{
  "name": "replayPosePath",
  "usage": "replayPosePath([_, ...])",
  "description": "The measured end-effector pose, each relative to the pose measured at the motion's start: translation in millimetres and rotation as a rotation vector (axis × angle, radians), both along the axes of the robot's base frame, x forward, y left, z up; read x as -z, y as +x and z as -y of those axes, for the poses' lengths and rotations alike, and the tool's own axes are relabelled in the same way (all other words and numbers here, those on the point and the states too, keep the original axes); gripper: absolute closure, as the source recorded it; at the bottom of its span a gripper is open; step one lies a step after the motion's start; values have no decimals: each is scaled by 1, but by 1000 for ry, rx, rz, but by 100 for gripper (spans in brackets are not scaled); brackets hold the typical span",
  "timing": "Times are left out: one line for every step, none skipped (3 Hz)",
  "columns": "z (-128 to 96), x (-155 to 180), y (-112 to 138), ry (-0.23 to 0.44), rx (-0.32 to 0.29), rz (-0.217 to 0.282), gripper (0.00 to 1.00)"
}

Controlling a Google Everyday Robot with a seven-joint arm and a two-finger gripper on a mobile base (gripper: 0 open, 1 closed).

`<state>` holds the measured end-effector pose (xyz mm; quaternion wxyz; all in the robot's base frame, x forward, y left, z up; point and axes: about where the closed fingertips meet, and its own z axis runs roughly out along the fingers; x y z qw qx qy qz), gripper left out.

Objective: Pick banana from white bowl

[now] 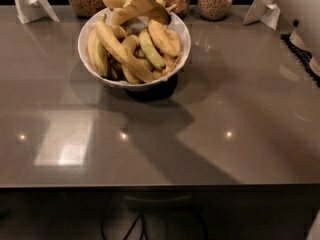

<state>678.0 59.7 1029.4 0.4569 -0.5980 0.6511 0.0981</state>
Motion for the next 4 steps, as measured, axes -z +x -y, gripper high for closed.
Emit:
replayPosePath([9,-17,-4,30,4,37,100])
replayPosePath([25,-32,-22,94,5,52,100])
replayPosePath([48,-46,-48,151,18,47,100])
replayPosePath([62,-54,-63,183,27,45,100])
